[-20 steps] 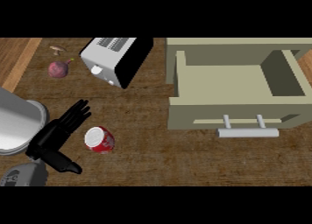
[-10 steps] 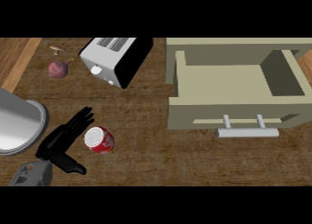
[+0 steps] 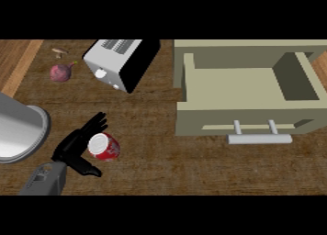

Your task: Pick up the can, place it into the drawer and close the drawer

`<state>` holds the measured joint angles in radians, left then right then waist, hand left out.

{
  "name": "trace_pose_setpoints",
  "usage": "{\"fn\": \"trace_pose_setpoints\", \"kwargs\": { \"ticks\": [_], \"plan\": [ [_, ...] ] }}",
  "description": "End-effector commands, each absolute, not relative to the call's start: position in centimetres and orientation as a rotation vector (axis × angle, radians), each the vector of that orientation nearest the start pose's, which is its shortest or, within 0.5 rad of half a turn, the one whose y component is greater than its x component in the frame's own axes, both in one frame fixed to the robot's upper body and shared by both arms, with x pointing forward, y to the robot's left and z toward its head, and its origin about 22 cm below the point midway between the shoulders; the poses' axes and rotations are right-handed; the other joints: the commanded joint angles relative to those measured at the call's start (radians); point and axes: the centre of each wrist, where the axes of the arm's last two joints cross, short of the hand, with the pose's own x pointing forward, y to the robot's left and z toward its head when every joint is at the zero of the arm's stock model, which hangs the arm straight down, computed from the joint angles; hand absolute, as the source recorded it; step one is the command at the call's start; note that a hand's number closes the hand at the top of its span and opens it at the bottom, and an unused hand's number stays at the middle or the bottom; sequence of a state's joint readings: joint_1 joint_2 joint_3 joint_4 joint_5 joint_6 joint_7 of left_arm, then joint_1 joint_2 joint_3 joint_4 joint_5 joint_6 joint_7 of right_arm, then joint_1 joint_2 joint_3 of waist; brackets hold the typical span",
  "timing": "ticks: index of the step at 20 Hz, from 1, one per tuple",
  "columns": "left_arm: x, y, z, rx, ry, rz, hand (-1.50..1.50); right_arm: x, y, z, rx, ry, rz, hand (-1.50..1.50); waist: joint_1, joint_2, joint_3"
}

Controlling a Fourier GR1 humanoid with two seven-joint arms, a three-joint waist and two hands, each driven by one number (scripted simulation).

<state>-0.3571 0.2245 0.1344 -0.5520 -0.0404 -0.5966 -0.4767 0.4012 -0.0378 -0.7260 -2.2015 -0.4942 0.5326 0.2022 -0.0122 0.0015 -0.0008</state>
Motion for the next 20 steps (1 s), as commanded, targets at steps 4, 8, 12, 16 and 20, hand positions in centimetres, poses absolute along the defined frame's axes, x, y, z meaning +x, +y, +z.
{"fn": "trace_pose_setpoints", "kwargs": {
  "ticks": [4,8,12,16,20],
  "plan": [
    [28.2,31.5,-11.9,-0.481,-1.317,-0.206,-1.5,6.1,-38.3,11.5,-0.183,-1.781,-0.085,-1.5,-0.001,-0.001,0.0],
    [27.8,26.8,-13.2,-0.527,-1.295,-0.192,1.5,5.6,-39.1,11.6,-0.197,-1.79,-0.1,-1.5,0.003,-0.002,0.001],
    [29.8,28.4,-11.8,-0.627,-1.239,-0.215,1.5,6.3,-37.4,10.7,-0.152,-1.764,-0.105,-1.5,-0.002,0.0,0.0],
    [29.8,27.8,-11.5,-0.698,-1.306,-0.215,1.5,4.9,-37.5,11.4,-0.163,-1.785,-0.097,-1.5,-0.002,-0.002,0.0],
    [30.0,27.6,-10.4,-0.778,-1.306,-0.273,1.5,6.2,-37.2,11.7,-0.181,-1.771,-0.1,-1.5,0.013,-0.004,0.001]
  ]
}}
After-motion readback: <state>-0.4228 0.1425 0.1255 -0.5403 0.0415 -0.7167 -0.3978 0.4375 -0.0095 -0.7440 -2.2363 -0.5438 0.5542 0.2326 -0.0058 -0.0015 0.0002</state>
